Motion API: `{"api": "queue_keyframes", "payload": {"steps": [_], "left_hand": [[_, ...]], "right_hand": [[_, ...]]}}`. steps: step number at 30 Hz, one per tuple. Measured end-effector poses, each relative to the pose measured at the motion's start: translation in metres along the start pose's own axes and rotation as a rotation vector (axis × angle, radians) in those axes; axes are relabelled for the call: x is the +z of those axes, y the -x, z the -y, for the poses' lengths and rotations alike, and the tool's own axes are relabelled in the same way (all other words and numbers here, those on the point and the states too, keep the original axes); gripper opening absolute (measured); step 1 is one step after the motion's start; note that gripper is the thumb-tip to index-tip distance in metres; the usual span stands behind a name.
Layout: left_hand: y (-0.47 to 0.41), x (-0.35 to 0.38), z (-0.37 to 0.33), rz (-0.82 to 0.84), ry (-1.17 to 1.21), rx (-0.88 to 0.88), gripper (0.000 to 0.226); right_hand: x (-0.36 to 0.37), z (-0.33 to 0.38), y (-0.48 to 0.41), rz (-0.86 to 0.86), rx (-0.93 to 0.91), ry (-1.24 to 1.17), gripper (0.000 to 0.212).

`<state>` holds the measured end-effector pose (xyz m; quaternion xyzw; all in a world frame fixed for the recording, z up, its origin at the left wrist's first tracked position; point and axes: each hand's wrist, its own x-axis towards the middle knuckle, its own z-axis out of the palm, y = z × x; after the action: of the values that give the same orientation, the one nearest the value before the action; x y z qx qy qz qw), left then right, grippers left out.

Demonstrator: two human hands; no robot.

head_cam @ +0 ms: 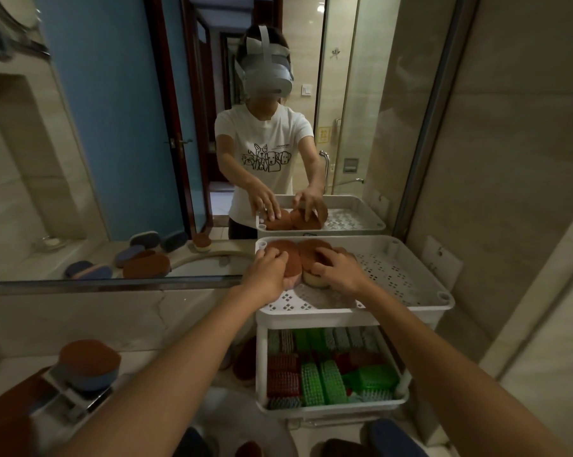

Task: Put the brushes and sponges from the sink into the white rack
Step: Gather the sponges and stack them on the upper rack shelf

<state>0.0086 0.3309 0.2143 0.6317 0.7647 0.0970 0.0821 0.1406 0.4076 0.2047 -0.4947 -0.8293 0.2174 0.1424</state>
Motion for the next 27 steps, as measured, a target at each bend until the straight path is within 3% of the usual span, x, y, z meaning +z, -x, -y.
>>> {"api": "queue_keyframes", "payload": {"steps": [5,11,15,19,22,24,27], "left_hand": [[-0.002,0.002,-0.001,-0.011,-0.005,-0.020,0.058],[0.010,-0.006,-0.007,-0.083,0.033,-0.065,0.081],[0.034,-0.027,-0.016,-0.268,0.177,-0.091,0.054],[0.077,-0.026,-0.021,-0.534,0.470,-0.047,0.028],[0.127,-0.002,-0.019,-0.641,0.593,-0.017,0.022],[0.159,0.023,-0.018,-0.630,0.656,-0.040,0.021],[0.202,0.078,-0.015,-0.452,0.716,-0.136,0.022]], "right_hand": [[0.005,0.002,-0.003,-0.006,0.010,0.013,0.050],[-0.002,0.011,0.014,-0.122,0.002,-0.082,0.053],[-0.003,0.027,0.050,-0.312,-0.119,-0.259,0.049],[0.017,0.043,0.108,-0.625,-0.188,-0.408,0.029],[0.051,0.047,0.162,-0.684,-0.230,-0.479,0.024],[0.080,0.039,0.196,-0.675,-0.198,-0.514,0.024],[0.131,0.012,0.248,-0.555,-0.013,-0.488,0.023]]}}
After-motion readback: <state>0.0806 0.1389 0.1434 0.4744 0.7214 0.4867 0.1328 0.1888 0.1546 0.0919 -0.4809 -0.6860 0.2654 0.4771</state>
